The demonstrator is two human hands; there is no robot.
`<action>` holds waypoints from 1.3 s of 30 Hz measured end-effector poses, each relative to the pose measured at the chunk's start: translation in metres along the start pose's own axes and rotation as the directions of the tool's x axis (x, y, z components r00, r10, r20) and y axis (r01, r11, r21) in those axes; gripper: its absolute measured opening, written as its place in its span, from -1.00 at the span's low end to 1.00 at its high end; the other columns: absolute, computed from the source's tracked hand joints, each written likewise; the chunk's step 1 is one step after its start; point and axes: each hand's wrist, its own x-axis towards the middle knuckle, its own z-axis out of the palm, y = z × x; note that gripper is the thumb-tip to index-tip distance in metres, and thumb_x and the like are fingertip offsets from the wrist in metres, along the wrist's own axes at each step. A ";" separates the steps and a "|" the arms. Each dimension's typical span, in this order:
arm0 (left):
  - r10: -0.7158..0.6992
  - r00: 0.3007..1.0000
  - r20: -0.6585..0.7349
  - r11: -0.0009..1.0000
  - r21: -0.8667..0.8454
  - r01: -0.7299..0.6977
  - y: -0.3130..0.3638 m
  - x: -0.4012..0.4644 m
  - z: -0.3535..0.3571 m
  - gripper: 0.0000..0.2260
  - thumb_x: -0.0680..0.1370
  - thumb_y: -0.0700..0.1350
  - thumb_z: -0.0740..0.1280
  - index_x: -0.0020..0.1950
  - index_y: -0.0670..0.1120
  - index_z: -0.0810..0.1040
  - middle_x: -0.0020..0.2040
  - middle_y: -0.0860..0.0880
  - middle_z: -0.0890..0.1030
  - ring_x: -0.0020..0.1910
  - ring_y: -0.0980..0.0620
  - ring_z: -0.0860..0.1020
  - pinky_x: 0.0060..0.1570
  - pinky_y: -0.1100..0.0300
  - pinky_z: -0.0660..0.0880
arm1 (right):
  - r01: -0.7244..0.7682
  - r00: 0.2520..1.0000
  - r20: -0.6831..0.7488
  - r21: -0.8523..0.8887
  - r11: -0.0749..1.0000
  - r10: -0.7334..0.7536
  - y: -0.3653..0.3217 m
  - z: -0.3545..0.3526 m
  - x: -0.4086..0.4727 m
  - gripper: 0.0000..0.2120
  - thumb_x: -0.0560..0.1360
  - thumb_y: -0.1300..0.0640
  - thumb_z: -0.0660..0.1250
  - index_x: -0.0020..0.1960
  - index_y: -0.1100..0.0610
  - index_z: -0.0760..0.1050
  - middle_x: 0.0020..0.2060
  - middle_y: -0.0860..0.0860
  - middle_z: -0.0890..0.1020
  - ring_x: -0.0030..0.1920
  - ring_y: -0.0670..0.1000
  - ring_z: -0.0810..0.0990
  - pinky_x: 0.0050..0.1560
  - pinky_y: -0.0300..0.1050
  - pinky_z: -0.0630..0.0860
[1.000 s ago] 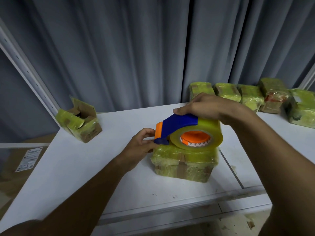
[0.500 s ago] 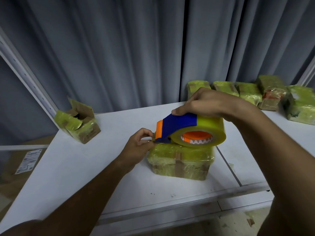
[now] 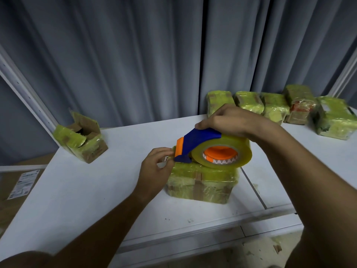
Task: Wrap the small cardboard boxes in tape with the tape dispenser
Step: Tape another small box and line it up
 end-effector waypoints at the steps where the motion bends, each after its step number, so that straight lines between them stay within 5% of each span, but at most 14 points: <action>1: -0.014 1.000 0.008 1.000 -0.003 0.014 -0.001 0.000 0.000 -0.84 0.55 -0.15 0.40 0.13 -0.04 0.63 0.10 0.06 0.62 0.10 0.16 0.57 0.03 0.39 0.52 | 0.000 1.000 0.004 -0.005 1.000 0.000 0.000 0.000 0.000 -0.64 0.53 -0.25 0.36 0.00 0.04 0.66 -0.12 -0.02 0.69 -0.12 0.01 0.66 -0.18 -0.15 0.56; 9: -0.201 0.967 0.156 0.969 -0.111 0.220 0.015 0.004 -0.006 -0.90 0.55 -0.10 0.41 0.06 -0.02 0.62 -0.01 0.10 0.66 0.09 0.09 0.59 0.01 0.16 0.61 | 0.000 0.998 0.070 0.040 0.999 -0.003 0.003 -0.005 -0.007 -0.61 0.44 -0.33 0.42 -0.08 0.00 0.67 -0.15 -0.05 0.73 -0.14 0.03 0.72 -0.01 -0.02 0.68; 16: -0.319 0.944 0.084 0.925 -0.189 0.329 0.023 0.007 0.000 -0.83 0.49 -0.28 0.43 -0.02 -0.02 0.68 -0.07 -0.02 0.70 0.03 -0.10 0.65 0.00 -0.14 0.63 | 0.000 0.998 0.071 0.044 0.999 -0.003 0.007 -0.012 -0.015 -0.60 0.41 -0.36 0.43 -0.11 -0.02 0.69 -0.19 -0.06 0.73 -0.15 0.02 0.72 -0.06 -0.04 0.68; 21: -0.330 0.943 0.049 0.929 -0.160 0.334 0.025 0.009 0.004 -0.82 0.51 -0.32 0.38 0.00 -0.08 0.68 -0.10 -0.05 0.70 -0.06 -0.07 0.67 -0.07 -0.06 0.65 | 0.005 0.997 0.075 0.020 1.000 -0.006 0.007 -0.014 -0.019 -0.60 0.42 -0.36 0.40 -0.09 -0.03 0.67 -0.15 -0.06 0.73 -0.12 0.03 0.72 0.00 -0.02 0.67; 28: -0.297 0.949 -0.102 0.955 -0.036 0.295 0.023 0.015 -0.006 -0.77 0.52 -0.36 0.28 -0.05 -0.11 0.69 -0.10 0.00 0.66 -0.13 0.12 0.60 -0.25 0.37 0.50 | 0.021 1.000 0.005 0.037 0.999 -0.021 0.008 -0.020 -0.022 -0.62 0.40 -0.34 0.44 -0.14 -0.02 0.70 -0.19 -0.06 0.73 -0.14 0.03 0.72 -0.01 0.01 0.68; 31: -0.263 0.946 -0.190 0.962 0.020 0.272 0.010 0.020 -0.033 -0.74 0.48 -0.35 0.31 -0.14 -0.04 0.70 -0.11 0.00 0.67 -0.10 0.08 0.61 -0.10 0.21 0.55 | 0.012 0.998 -0.067 0.062 0.998 -0.008 0.013 -0.029 -0.022 -0.65 0.41 -0.29 0.46 -0.16 -0.01 0.67 -0.20 -0.04 0.71 -0.14 0.06 0.71 -0.02 0.01 0.67; 35: -0.221 0.968 -0.118 0.965 0.115 0.234 0.004 0.023 -0.045 -0.79 0.52 -0.30 0.33 -0.09 -0.02 0.68 -0.07 0.04 0.66 -0.06 0.08 0.59 0.04 0.09 0.56 | 0.018 0.999 -0.040 0.011 1.000 -0.018 0.020 -0.022 -0.019 -0.70 0.48 -0.25 0.42 -0.16 -0.01 0.64 -0.19 -0.04 0.69 -0.14 0.02 0.67 -0.16 -0.13 0.56; 39: -0.049 0.995 -0.082 0.947 0.313 0.072 0.001 0.018 -0.035 -0.85 0.62 -0.13 0.25 0.09 -0.04 0.61 0.22 -0.04 0.60 0.27 -0.04 0.51 0.26 0.13 0.40 | -0.004 0.999 -0.045 0.032 0.999 0.005 0.023 -0.017 -0.014 -0.67 0.47 -0.23 0.43 -0.14 0.04 0.67 -0.20 -0.01 0.70 -0.13 0.03 0.68 -0.13 -0.09 0.56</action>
